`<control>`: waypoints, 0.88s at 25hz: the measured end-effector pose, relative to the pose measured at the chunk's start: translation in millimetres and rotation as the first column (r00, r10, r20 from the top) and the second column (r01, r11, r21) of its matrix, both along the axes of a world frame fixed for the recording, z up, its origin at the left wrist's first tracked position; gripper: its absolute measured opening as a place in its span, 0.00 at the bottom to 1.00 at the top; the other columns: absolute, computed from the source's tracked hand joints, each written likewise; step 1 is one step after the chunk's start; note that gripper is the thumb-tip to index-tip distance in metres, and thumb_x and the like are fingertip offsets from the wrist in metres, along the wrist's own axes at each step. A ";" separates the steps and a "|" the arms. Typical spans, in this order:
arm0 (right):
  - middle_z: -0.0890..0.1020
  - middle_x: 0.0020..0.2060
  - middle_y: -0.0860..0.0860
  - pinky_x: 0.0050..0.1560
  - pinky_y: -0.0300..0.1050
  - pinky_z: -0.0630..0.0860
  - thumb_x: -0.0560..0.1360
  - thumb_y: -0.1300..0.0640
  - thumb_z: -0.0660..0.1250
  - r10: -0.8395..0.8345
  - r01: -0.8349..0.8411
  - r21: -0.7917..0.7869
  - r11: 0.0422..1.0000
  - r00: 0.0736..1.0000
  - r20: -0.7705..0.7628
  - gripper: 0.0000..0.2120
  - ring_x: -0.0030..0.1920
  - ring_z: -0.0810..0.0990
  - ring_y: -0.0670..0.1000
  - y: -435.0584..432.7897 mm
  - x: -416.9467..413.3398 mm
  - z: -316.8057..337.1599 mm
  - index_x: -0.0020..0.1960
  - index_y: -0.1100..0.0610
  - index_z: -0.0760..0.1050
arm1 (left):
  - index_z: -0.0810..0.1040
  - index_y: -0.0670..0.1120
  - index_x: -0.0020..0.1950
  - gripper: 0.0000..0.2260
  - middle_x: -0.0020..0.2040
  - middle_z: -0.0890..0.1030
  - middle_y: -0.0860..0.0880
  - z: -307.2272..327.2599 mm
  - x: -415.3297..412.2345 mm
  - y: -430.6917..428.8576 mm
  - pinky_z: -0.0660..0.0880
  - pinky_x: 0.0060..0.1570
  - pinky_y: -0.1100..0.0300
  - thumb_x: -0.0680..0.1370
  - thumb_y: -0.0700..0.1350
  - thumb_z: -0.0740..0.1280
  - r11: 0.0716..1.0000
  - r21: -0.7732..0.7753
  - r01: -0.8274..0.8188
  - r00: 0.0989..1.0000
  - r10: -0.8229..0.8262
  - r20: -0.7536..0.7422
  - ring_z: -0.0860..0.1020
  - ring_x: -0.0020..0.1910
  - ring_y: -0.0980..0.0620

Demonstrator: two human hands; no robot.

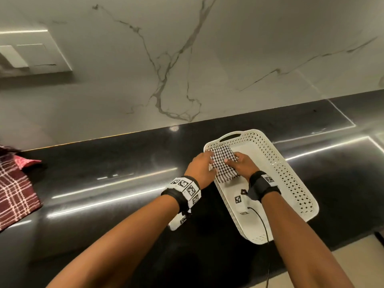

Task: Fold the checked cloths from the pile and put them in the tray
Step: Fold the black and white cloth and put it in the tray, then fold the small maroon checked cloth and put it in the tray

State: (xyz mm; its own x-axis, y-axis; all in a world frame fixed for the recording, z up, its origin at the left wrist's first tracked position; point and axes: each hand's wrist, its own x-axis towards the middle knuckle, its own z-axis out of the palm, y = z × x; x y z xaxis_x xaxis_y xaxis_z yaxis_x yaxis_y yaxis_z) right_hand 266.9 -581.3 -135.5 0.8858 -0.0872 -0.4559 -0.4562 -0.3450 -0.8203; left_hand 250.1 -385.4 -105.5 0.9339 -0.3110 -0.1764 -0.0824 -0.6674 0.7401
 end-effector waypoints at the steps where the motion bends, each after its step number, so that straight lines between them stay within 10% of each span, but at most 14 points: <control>1: 0.81 0.61 0.58 0.63 0.56 0.77 0.77 0.51 0.71 0.058 -0.057 -0.149 0.987 0.998 0.000 0.23 0.60 0.80 0.58 3.6 3.5 -1.4 0.67 0.60 0.72 | 0.71 0.48 0.68 0.22 0.61 0.76 0.48 -6.4 -1.9 3.4 0.76 0.59 0.53 0.75 0.45 0.70 0.997 0.048 0.062 0.996 -0.066 0.068 0.77 0.57 0.47; 6: 0.62 0.76 0.60 0.73 0.59 0.63 0.77 0.48 0.68 0.411 -0.162 -0.745 0.647 0.897 0.163 0.34 0.76 0.61 0.60 27.2 -3.2 -5.2 0.78 0.54 0.58 | 0.72 0.49 0.67 0.19 0.63 0.72 0.49 -16.5 -2.4 8.8 0.75 0.57 0.55 0.76 0.46 0.69 0.992 0.030 0.125 0.980 -0.129 0.151 0.77 0.56 0.47; 11: 0.38 0.80 0.54 0.77 0.61 0.45 0.83 0.44 0.49 0.586 -0.511 -0.798 0.321 0.769 -0.256 0.32 0.80 0.38 0.56 48.1 -16.7 -3.7 0.81 0.51 0.37 | 0.71 0.48 0.69 0.21 0.68 0.70 0.48 -0.9 -13.7 36.2 0.74 0.61 0.54 0.78 0.46 0.68 0.978 0.049 0.205 0.961 -0.211 0.178 0.76 0.60 0.48; 14: 0.57 0.80 0.55 0.76 0.60 0.53 0.82 0.45 0.58 0.541 -0.463 -0.775 0.430 0.819 -0.189 0.31 0.79 0.55 0.57 74.3 -0.6 32.6 0.81 0.54 0.54 | 0.72 0.49 0.68 0.18 0.66 0.72 0.49 14.4 -33.7 90.8 0.71 0.62 0.59 0.78 0.48 0.68 0.987 -0.005 0.160 0.966 -0.155 0.205 0.75 0.60 0.51; 18: 0.84 0.53 0.58 0.59 0.54 0.74 0.77 0.56 0.69 0.422 -0.057 -0.599 0.799 0.763 0.489 0.12 0.55 0.81 0.60 161.2 3.5 83.3 0.60 0.57 0.79 | 0.77 0.46 0.63 0.14 0.59 0.78 0.47 21.2 -72.8 209.0 0.69 0.57 0.64 0.79 0.46 0.68 0.993 -0.091 -0.078 0.968 0.098 0.232 0.76 0.59 0.51; 22: 0.85 0.47 0.49 0.53 0.45 0.76 0.76 0.57 0.72 0.561 -0.369 -0.439 0.819 0.676 0.477 0.08 0.48 0.82 0.49 325.8 -40.7 97.2 0.55 0.53 0.82 | 0.80 0.42 0.59 0.11 0.55 0.81 0.45 21.6 -114.1 346.1 0.74 0.55 0.61 0.78 0.42 0.69 0.903 -0.148 -0.402 0.889 0.424 0.173 0.79 0.56 0.49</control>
